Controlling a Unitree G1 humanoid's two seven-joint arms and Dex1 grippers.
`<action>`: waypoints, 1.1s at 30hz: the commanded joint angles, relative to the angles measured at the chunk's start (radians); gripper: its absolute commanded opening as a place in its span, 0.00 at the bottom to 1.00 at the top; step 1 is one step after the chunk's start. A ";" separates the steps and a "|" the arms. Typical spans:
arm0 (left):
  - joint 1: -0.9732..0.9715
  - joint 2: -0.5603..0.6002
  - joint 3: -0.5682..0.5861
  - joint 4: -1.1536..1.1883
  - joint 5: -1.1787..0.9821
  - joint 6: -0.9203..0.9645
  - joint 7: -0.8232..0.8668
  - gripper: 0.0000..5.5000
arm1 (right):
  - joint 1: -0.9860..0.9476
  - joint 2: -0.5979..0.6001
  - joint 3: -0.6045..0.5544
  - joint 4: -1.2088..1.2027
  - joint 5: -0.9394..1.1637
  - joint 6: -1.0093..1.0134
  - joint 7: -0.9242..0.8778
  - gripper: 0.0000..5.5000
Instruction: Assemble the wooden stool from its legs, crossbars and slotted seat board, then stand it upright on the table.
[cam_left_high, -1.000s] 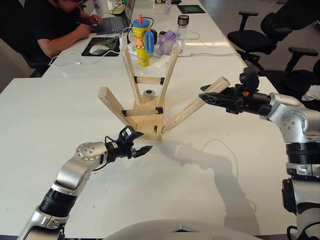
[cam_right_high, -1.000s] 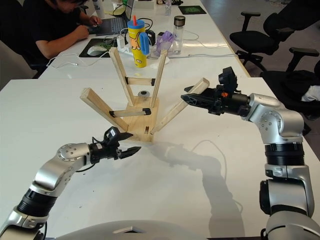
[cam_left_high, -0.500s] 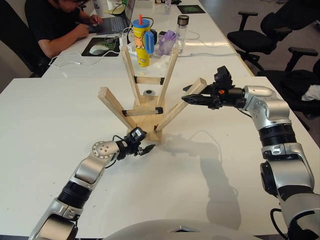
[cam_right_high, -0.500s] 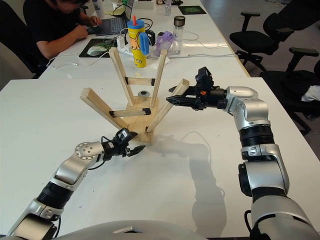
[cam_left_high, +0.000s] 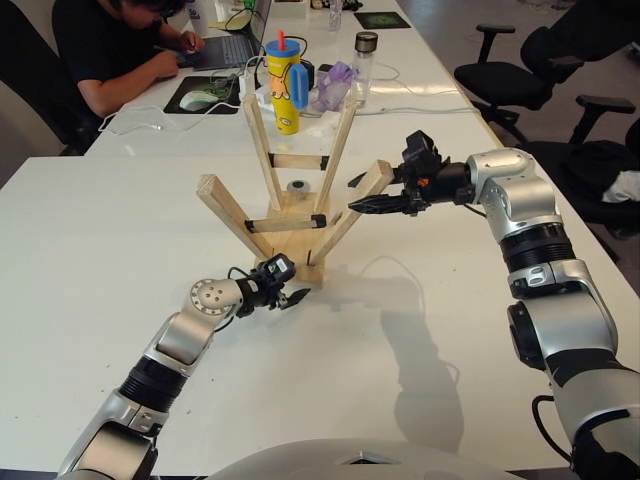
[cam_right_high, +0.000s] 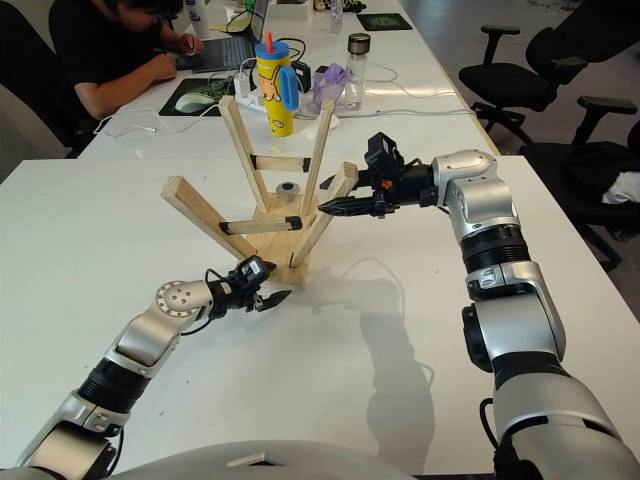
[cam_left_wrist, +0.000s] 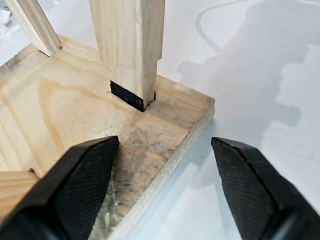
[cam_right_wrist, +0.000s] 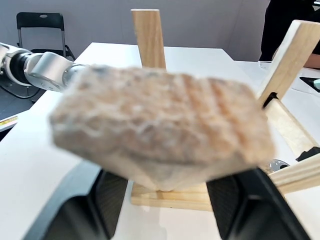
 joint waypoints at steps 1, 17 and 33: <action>0.070 -0.003 -0.048 0.072 0.036 0.069 -0.008 0.62 | -0.002 0.046 0.068 0.019 -0.093 -0.015 -0.023 0.37; 0.087 -0.029 -0.070 0.103 0.061 0.063 -0.032 0.62 | -0.102 0.138 0.124 0.165 -0.168 -0.087 0.013 0.37; 0.048 -0.052 -0.073 0.128 0.051 0.068 -0.052 0.62 | -0.029 0.237 0.187 0.145 -0.240 -0.006 -0.149 0.37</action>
